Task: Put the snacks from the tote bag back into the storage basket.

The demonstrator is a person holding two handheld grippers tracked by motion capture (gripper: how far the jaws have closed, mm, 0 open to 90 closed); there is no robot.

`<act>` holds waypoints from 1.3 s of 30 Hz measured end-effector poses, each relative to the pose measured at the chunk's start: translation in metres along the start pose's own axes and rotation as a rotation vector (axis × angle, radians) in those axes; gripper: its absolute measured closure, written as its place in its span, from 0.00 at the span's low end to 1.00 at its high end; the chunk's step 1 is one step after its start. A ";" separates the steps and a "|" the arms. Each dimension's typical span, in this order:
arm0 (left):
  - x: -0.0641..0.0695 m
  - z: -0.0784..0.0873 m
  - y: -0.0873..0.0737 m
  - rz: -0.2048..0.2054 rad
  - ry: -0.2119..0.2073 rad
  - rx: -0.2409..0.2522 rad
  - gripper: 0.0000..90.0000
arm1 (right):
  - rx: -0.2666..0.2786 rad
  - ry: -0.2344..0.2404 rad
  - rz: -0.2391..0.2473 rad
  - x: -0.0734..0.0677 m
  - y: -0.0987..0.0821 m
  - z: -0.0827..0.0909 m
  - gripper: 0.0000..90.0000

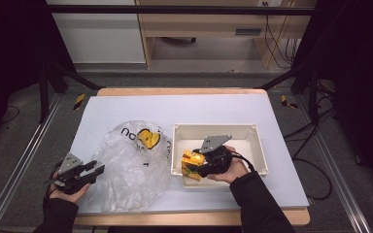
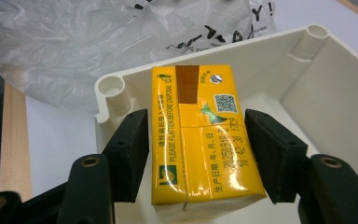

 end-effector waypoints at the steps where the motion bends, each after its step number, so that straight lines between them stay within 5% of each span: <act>1: 0.000 0.000 0.000 -0.001 -0.001 0.000 0.66 | 0.003 -0.007 0.000 0.000 0.000 0.000 0.46; 22: 0.000 0.001 0.000 0.001 -0.001 0.002 0.66 | 0.016 -0.146 -0.142 -0.006 -0.029 0.012 0.46; 29: 0.000 0.002 0.001 -0.001 0.000 0.005 0.66 | 0.057 -0.194 -0.220 -0.011 -0.035 0.029 0.66; 34: 0.000 0.002 0.001 -0.001 0.001 0.005 0.66 | 0.045 -0.206 -0.227 -0.021 -0.042 0.030 0.87; 39: 0.001 0.002 0.000 -0.003 0.001 0.003 0.66 | 0.003 -0.167 -0.236 -0.030 -0.050 0.018 1.00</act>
Point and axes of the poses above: each handheld gripper's, and its own axes: z roughly backward along the jaws, y roughly out of its top, x roughly to its right, the point moved 10 cm from there along -z, roughly forward along the jaws, and after that the axes turned 2 degrees about -x, right-handed, at the moved point
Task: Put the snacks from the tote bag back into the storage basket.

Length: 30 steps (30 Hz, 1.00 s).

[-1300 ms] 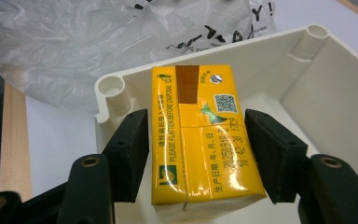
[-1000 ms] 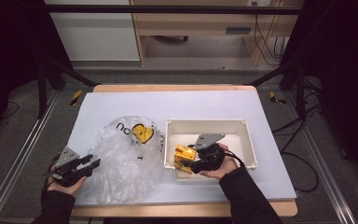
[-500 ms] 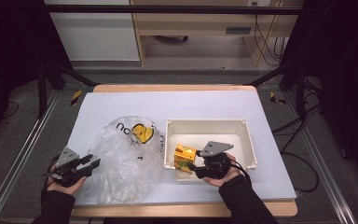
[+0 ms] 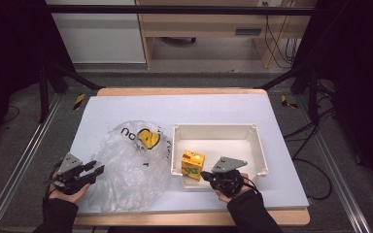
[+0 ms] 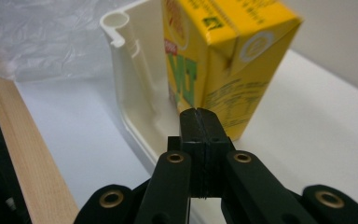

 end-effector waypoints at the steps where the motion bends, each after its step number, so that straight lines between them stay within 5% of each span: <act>1: 0.000 0.000 0.000 0.000 0.000 0.000 0.66 | -0.012 0.008 0.002 -0.001 -0.002 -0.003 1.00; 16: 0.000 0.000 0.000 -0.006 0.001 -0.004 0.66 | -0.098 0.000 0.001 -0.005 -0.014 -0.023 1.00; 30: 0.000 -0.001 -0.001 -0.004 -0.001 -0.005 0.66 | -0.133 -0.047 -0.026 0.009 -0.022 -0.027 1.00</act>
Point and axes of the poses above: each handheld gripper's, and its own axes: z roughly backward along the jaws, y roughly out of its top, x roughly to its right, the point moved 10 cm from there along -z, roughly forward along the jaws, and after that the axes turned 2 degrees about -x, right-handed, at the moved point
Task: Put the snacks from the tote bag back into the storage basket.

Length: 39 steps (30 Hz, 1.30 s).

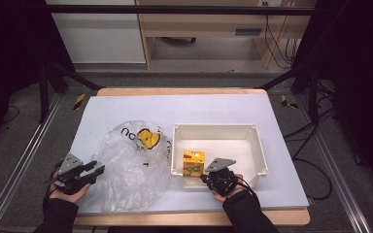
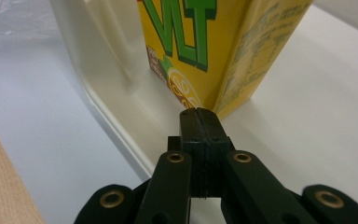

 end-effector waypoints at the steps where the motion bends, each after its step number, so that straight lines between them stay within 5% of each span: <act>1: 0.000 0.000 0.000 0.000 0.000 0.000 0.66 | -0.003 -0.003 0.000 0.001 0.000 0.000 1.00; 18: 0.000 0.001 0.001 0.002 0.000 0.004 0.66 | -0.005 -0.012 -0.006 0.004 -0.001 -0.002 1.00; 26: 0.003 0.007 0.007 0.025 -0.019 0.044 0.64 | 0.070 -0.001 -0.026 0.004 0.008 0.018 0.85; 39: 0.012 0.027 0.024 0.049 -0.087 0.107 0.44 | 0.214 -0.163 -0.135 0.047 0.022 0.071 0.51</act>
Point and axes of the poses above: each handheld gripper's, and its own axes: z roughly backward along the jaws, y roughly out of its top, x roughly to its right, the point moved 10 cm from there along -z, roughly forward along the jaws, and after that the axes turned 2 degrees about -x, right-handed, at the moved point
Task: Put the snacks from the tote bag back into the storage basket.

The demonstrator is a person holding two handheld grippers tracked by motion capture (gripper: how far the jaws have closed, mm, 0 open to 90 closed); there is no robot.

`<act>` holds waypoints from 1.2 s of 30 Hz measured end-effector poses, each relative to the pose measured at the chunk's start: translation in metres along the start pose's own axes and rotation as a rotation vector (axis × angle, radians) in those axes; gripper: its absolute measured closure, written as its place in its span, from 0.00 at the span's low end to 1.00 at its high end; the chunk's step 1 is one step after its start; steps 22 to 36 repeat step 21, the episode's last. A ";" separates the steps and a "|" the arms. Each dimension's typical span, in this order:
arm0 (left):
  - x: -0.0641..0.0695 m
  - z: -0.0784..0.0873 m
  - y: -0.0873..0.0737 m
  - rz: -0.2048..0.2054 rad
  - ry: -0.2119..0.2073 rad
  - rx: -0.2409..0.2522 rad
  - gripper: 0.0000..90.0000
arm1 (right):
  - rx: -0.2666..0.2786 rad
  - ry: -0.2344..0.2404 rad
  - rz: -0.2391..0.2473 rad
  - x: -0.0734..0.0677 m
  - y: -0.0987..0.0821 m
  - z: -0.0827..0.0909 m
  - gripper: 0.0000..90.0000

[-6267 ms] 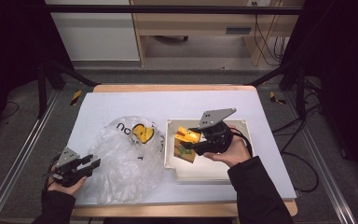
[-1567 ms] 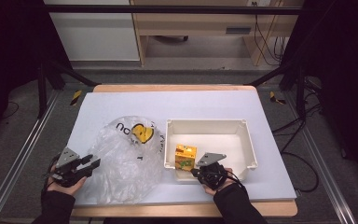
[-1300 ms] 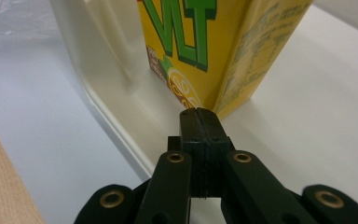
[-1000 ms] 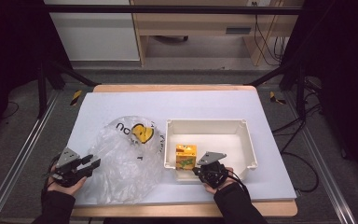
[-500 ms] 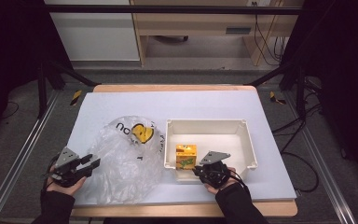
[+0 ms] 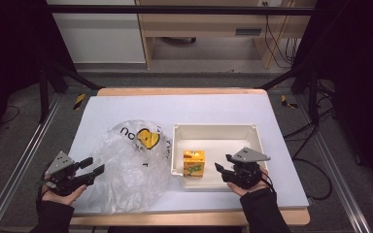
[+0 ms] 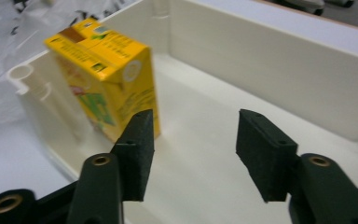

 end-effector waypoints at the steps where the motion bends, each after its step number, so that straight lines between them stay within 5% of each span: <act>1: 0.001 0.000 0.000 0.000 -0.006 -0.001 0.41 | 0.012 -0.021 -0.018 0.008 0.002 0.004 0.47; 11: -0.006 0.011 0.004 0.007 0.007 0.009 0.27 | 0.078 -0.134 -0.088 0.057 0.001 0.029 0.27; 19: -0.018 0.015 0.001 0.003 0.028 0.007 0.24 | 0.068 -0.192 -0.138 0.094 -0.017 0.041 0.19; 36: -0.019 0.014 0.000 0.008 0.030 0.007 0.24 | 0.070 -0.195 -0.152 0.098 -0.019 0.043 0.18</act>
Point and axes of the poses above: each handheld gripper's, and its own axes: z roughly backward along the jaws, y roughly out of its top, x roughly to its right, the point moved 10 cm from there along -z, roughly forward along the jaws, and after that the axes turned 2 degrees about -x, right-handed, at the moved point
